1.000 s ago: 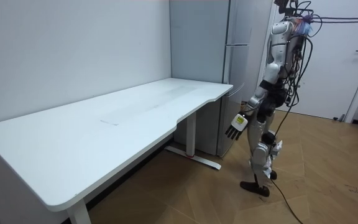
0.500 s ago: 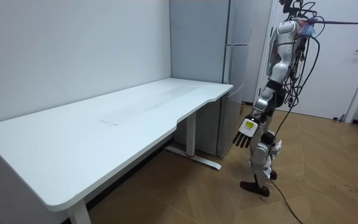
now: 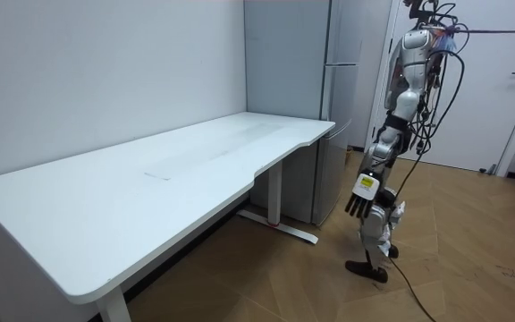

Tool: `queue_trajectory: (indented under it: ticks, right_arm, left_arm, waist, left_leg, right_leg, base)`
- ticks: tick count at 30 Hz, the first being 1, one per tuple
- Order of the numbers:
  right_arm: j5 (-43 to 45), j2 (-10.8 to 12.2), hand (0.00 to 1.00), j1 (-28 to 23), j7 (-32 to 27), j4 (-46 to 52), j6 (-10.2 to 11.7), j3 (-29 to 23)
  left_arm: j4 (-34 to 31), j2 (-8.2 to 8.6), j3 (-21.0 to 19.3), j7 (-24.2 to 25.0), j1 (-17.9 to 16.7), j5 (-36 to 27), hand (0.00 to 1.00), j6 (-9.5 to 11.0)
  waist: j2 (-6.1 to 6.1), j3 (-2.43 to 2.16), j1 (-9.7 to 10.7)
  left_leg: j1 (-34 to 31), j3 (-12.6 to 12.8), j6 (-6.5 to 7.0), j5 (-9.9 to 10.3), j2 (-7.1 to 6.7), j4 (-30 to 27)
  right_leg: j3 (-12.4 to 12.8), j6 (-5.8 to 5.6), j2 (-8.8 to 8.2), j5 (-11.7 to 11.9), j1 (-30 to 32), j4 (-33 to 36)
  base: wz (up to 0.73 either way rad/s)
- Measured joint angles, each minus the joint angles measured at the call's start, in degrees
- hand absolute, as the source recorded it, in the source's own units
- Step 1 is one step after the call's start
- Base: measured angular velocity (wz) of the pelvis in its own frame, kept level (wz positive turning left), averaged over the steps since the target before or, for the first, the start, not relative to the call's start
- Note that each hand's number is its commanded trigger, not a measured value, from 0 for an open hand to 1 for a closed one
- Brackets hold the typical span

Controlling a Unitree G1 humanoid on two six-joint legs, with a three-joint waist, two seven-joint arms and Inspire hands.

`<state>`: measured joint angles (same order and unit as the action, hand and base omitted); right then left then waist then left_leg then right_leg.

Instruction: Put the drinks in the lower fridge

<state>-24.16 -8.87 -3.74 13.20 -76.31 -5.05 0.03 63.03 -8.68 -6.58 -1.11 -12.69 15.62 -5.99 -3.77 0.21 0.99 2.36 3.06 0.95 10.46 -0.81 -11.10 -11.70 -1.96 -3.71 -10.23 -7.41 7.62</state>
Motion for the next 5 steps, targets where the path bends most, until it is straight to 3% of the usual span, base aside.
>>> queue_trajectory:
  ticks: [5]
  right_arm:
    - [0.17,-0.02,0.0,0.29,0.53,0.0,-0.11,1.08]
  left_arm:
    - [-0.3,0.02,-0.01,0.1,-0.07,0.28,0.0,-1.06]
  waist:
    - [-0.39,-0.05,-0.11]
  left_leg:
    - [0.13,-0.24,-0.09,0.06,0.03,0.0]
  right_leg:
    - [-0.02,0.09,0.09,-0.11,-0.29,-0.04]
  base:
    - [0.01]
